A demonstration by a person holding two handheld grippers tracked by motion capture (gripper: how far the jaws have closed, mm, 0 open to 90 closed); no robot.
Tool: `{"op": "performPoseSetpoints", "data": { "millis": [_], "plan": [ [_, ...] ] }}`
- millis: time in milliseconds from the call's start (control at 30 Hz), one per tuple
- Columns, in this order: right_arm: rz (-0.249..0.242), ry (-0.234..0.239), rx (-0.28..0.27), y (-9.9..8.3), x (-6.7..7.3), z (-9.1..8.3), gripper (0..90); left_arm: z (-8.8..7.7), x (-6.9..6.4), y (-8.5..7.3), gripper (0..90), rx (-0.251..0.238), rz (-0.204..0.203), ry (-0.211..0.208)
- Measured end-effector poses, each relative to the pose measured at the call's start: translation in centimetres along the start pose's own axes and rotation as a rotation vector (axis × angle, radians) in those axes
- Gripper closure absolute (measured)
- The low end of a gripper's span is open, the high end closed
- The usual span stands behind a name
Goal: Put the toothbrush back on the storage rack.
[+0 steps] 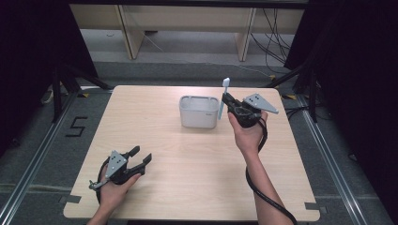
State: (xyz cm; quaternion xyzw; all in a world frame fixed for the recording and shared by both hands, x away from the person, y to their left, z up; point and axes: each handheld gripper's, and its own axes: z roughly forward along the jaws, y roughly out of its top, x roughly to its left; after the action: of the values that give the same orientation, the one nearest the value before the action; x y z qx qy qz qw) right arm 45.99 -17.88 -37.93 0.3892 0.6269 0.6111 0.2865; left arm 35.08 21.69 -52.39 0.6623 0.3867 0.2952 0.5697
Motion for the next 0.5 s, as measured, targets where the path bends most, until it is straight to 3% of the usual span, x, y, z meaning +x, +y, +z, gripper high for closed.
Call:
{"op": "performPoseSetpoints", "data": {
  "millis": [267,500],
  "plan": [
    [0.011,-0.009,-0.009,0.16,-0.27,0.35,85.5,0.0,0.0,0.0,39.2,0.0,0.0,0.0],
    [-0.014,-0.019,-0.014,0.68,-0.54,0.63,85.5,-0.02,0.01,0.0,39.2,0.0,0.002,-0.001]
  ]
}}
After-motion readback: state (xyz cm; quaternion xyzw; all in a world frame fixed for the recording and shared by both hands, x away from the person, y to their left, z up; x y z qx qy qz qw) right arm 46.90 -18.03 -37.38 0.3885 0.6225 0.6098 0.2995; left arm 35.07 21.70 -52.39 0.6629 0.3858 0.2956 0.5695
